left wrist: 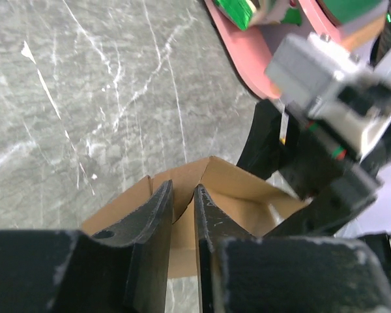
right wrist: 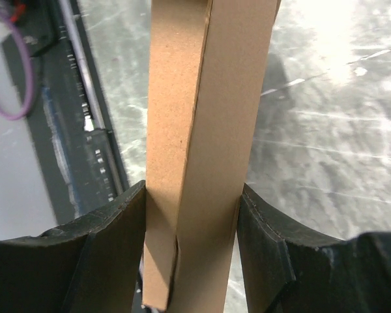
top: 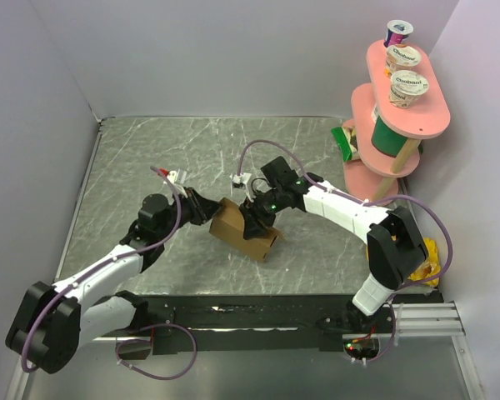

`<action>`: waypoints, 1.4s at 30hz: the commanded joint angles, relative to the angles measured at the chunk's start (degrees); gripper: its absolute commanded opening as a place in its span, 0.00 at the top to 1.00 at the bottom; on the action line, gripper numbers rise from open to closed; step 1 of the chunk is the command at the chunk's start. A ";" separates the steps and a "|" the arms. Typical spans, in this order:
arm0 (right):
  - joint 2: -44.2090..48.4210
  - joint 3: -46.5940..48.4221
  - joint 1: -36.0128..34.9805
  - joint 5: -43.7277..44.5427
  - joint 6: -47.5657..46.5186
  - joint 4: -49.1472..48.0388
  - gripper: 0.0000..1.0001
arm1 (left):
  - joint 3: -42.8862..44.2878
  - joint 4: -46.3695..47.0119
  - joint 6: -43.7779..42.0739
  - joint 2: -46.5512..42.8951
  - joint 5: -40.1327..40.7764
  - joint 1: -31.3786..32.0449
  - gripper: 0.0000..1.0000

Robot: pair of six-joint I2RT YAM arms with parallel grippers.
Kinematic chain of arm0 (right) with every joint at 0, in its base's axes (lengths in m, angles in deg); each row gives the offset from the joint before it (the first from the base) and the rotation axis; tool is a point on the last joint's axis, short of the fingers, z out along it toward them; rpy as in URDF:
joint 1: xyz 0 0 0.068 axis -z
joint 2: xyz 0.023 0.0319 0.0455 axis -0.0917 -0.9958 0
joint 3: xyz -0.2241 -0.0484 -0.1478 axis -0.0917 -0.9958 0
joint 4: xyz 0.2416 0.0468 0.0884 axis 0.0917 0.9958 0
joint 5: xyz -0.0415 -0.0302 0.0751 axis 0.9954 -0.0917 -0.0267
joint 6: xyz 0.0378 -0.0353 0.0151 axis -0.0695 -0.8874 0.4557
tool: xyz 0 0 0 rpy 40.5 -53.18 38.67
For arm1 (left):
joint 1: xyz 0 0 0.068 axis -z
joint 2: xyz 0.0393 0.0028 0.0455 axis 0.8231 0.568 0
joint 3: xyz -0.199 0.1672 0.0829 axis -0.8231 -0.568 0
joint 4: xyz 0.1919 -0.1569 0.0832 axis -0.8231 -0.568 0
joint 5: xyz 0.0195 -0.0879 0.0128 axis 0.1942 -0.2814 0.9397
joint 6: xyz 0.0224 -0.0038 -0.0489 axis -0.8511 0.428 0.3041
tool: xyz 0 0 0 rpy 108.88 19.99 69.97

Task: Fold the paper box

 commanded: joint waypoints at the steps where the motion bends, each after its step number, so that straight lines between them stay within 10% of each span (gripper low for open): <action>1: 0.68 -0.83 -1.09 4.65 0.83 -6.78 0.50 | 6.13 -3.20 2.76 0.83 5.14 3.29 0.81; 42: -1.25 -3.38 -1.53 7.91 1.62 -9.16 0.51 | 11.50 -5.94 7.86 6.55 14.03 8.13 0.83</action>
